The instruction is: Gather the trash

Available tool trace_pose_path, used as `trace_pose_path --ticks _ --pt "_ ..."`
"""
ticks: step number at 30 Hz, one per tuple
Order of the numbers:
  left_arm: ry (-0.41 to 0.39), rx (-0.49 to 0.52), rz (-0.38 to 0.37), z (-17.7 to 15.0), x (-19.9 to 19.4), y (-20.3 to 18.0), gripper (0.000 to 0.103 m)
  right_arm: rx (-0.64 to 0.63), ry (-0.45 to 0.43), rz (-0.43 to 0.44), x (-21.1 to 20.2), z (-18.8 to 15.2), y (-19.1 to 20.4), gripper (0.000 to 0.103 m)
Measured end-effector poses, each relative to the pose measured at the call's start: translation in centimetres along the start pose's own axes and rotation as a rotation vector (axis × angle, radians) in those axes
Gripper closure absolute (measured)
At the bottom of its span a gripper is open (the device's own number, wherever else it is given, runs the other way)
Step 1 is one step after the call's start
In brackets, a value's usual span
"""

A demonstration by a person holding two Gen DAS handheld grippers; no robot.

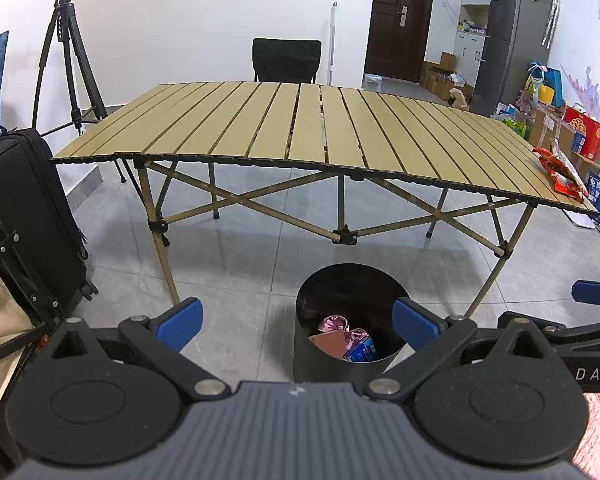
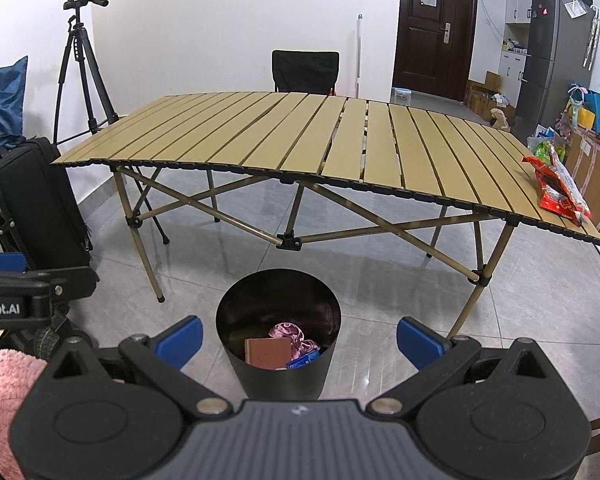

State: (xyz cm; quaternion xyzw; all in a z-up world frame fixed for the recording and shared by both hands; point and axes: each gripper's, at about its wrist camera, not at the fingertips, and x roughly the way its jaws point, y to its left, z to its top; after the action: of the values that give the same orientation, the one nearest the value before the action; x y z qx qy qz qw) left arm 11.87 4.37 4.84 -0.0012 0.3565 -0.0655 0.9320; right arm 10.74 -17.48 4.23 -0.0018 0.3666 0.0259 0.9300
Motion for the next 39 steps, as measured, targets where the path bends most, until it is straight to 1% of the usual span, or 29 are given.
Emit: trace_pose_path --ticks 28,33,39 --pt "-0.015 0.006 -0.011 0.05 -0.28 0.11 0.0 -0.006 -0.009 -0.005 -0.18 0.21 0.3 0.0" --pt "-0.012 0.005 -0.025 -0.06 -0.22 -0.02 0.0 -0.007 -0.009 -0.005 -0.12 0.3 0.25 0.0" --pt "-0.018 0.014 -0.01 -0.24 -0.27 -0.37 0.0 -0.006 -0.01 -0.005 -0.09 0.3 0.25 0.0"
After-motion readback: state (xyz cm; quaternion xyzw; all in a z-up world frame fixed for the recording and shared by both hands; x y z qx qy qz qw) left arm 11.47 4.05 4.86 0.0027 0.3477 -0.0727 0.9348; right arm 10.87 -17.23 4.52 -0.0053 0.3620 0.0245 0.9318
